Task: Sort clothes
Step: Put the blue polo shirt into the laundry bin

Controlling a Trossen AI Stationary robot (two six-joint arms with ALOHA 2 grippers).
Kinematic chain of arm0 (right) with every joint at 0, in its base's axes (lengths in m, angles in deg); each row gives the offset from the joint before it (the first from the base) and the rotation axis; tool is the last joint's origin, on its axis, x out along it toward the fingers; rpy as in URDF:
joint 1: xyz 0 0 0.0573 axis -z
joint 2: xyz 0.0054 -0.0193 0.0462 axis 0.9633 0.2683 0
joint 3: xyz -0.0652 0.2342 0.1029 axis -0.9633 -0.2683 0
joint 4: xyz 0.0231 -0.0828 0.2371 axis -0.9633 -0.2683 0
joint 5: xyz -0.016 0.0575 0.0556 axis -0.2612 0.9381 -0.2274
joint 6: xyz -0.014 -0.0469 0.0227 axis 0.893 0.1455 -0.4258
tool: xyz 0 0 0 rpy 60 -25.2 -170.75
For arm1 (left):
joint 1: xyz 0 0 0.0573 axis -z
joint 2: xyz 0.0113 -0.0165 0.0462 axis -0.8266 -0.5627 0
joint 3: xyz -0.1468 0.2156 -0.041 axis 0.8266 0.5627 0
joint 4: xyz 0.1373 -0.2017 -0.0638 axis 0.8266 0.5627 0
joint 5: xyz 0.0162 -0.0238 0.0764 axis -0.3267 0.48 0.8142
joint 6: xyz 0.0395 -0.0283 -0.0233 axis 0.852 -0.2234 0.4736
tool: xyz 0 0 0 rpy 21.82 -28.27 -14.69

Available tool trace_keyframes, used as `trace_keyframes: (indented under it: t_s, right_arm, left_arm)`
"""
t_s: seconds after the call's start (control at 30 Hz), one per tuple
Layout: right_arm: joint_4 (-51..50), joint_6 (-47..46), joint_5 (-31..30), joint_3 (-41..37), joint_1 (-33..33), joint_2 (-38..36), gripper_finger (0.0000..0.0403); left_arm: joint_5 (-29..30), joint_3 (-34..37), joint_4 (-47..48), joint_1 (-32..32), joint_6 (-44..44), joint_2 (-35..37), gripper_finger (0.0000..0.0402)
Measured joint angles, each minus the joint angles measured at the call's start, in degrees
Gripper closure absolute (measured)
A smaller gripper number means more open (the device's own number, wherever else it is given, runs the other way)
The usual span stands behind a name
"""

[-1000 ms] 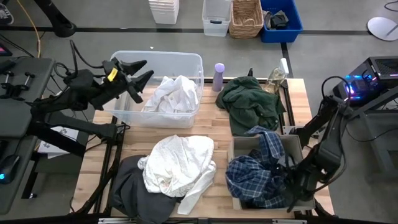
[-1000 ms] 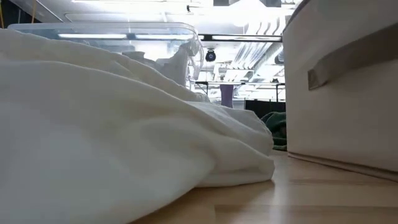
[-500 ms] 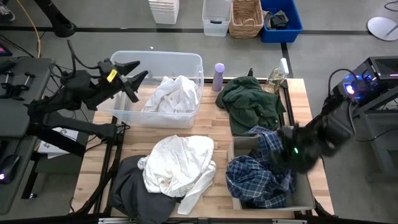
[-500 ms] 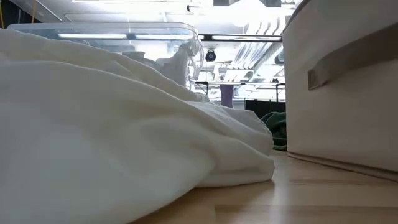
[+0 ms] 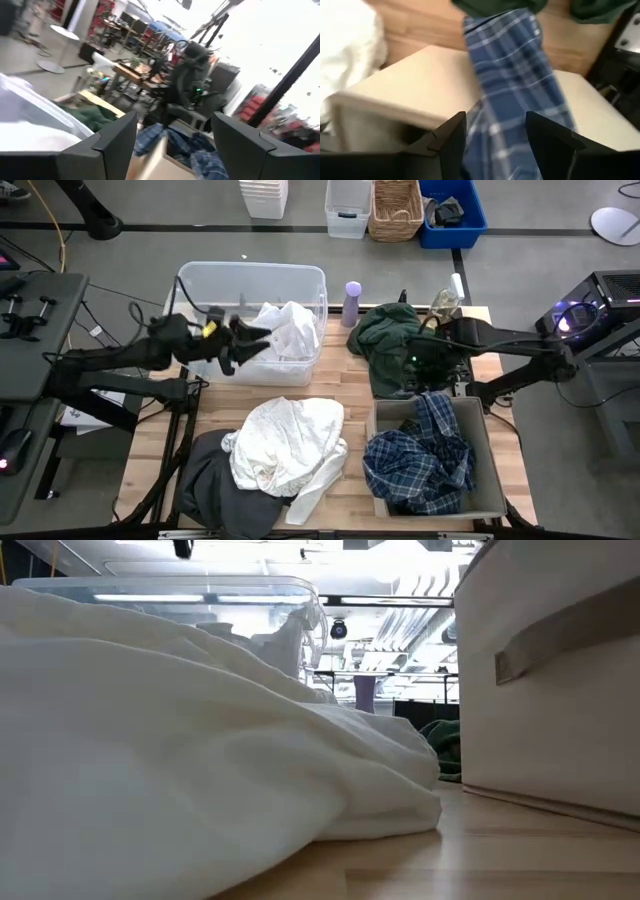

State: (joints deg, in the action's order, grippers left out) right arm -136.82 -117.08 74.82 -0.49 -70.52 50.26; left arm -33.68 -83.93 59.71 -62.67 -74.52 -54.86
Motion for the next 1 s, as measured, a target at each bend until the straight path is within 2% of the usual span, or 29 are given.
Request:
trace_keyframes:
  t_s: [0.17, 0.43, 0.5, 0.53, 0.6, 0.63, 0.67, 0.83, 1.0]
  right_arm:
    - [0.4, 2.6, -0.7, -4.6, 2.7, 0.0, 0.0204]
    - [3.5, 6.9, 1.6, -10.0, 2.8, 0.0, 0.0209]
    - [3.9, 7.3, 1.6, -11.1, 2.8, 0.0, 0.0236]
    - [4.3, 7.4, 1.7, -11.3, 2.8, 0.1, 0.0263]
    - [5.7, 8.7, 2.5, -11.3, 2.8, 0.1, 0.0341]
    - [6.3, 9.7, 3.0, -10.9, 2.8, 0.1, 0.0371]
    - [6.7, 9.8, 3.1, -9.9, 2.7, 0.1, 0.0384]
    - [6.0, 9.0, 3.5, 0.2, 0.2, 0.1, 0.04]
    - [3.0, 2.9, 1.0, 12.9, -9.8, 0.0, 0.0402]
  left_arm:
    - [0.5, 5.6, -8.4, 1.5, -3.9, 0.1, 0.0156]
    - [0.5, 6.5, -9.7, 2.1, -5.5, 0.1, 0.0156]
    - [0.9, 6.5, -10.0, 2.1, -5.5, 0.1, 0.0156]
    - [1.4, 6.5, -10.0, 2.1, -5.5, 0.1, 0.0156]
    - [2.2, 6.5, -10.6, 2.1, -5.5, 0.1, 0.0156]
    - [3.0, 6.5, -10.8, 2.1, -5.3, 0.1, 0.0156]
    - [3.7, 6.5, -11.0, 2.1, -5.0, 0.1, 0.0156]
    - [6.5, 6.5, -13.9, 1.6, -3.1, 0.1, 0.0156]
    - [8.0, 6.5, -15.9, -0.3, -2.0, 0.1, 0.0156]
